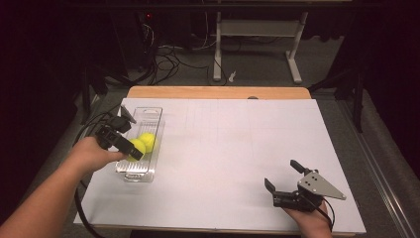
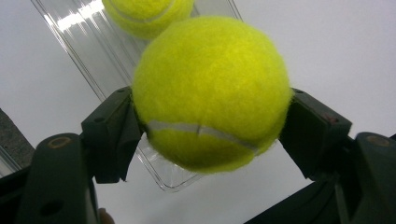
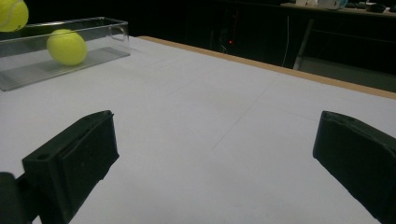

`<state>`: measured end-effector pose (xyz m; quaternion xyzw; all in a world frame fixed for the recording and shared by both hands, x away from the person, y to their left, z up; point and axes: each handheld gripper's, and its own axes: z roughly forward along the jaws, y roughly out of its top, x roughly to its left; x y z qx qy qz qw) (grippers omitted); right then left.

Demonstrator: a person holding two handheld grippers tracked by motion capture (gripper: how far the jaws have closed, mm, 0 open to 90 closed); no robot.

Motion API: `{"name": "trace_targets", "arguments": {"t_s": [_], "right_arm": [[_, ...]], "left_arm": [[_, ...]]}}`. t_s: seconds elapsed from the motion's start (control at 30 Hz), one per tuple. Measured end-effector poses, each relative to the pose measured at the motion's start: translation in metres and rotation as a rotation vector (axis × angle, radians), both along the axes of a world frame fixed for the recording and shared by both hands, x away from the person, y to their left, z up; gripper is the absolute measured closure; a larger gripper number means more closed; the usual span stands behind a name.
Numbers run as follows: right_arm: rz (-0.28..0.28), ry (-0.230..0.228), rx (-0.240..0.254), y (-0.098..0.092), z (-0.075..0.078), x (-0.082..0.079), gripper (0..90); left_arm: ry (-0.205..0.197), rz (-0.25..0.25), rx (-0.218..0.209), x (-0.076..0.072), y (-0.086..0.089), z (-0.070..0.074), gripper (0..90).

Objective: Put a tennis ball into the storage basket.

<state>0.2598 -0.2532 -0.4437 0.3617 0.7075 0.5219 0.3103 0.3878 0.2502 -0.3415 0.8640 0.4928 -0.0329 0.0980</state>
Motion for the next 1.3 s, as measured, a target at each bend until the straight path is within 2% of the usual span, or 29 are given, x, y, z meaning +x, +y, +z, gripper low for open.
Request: {"name": "trace_targets", "arguments": {"t_s": [0.3,0.67,1.07,1.3], "right_arm": [[0.0,-0.001,-0.001,0.0,0.0,0.0,0.6],[0.0,-0.001,-0.002,0.0,0.0,0.0,0.6],[0.002,0.0,-0.004,0.0,0.0,0.0,0.6],[0.003,0.0,-0.004,0.0,0.0,0.0,0.6]], "left_arm": [[0.005,-0.007,0.014,0.001,-0.004,-0.005,27.2],[0.022,-0.018,0.038,0.002,-0.008,-0.017,27.1],[0.032,-0.002,0.065,0.003,-0.007,-0.029,27.0],[0.039,-0.013,0.079,0.004,-0.01,-0.034,27.0]]}}
